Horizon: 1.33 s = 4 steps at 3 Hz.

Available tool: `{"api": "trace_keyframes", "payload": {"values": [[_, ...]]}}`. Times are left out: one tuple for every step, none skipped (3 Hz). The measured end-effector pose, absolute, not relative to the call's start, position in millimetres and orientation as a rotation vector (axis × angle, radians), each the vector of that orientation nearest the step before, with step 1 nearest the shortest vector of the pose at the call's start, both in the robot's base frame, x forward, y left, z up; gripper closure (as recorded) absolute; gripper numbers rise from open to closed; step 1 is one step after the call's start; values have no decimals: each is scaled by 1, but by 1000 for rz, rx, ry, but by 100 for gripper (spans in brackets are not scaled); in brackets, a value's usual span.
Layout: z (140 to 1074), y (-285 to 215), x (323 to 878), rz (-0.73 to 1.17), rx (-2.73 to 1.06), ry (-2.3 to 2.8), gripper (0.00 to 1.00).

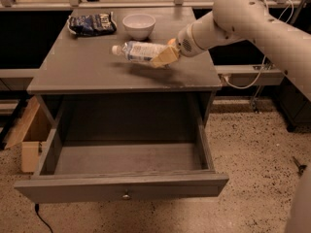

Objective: Pick blue plastic bottle from top drawer and place on counter

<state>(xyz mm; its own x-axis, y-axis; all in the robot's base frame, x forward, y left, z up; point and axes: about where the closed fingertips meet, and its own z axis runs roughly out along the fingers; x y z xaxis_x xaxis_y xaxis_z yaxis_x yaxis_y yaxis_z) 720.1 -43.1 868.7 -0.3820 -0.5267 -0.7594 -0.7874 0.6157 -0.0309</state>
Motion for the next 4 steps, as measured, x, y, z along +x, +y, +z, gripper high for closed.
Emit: {"api": "trace_keyframes", "payload": {"values": [[856,-54,732,385,-973,2136,81],[846,-65,736,360,-927,2176,58],[843,-75,736,339,-897,2197,35],[843,-80,735,331,-885,2205,11]]}}
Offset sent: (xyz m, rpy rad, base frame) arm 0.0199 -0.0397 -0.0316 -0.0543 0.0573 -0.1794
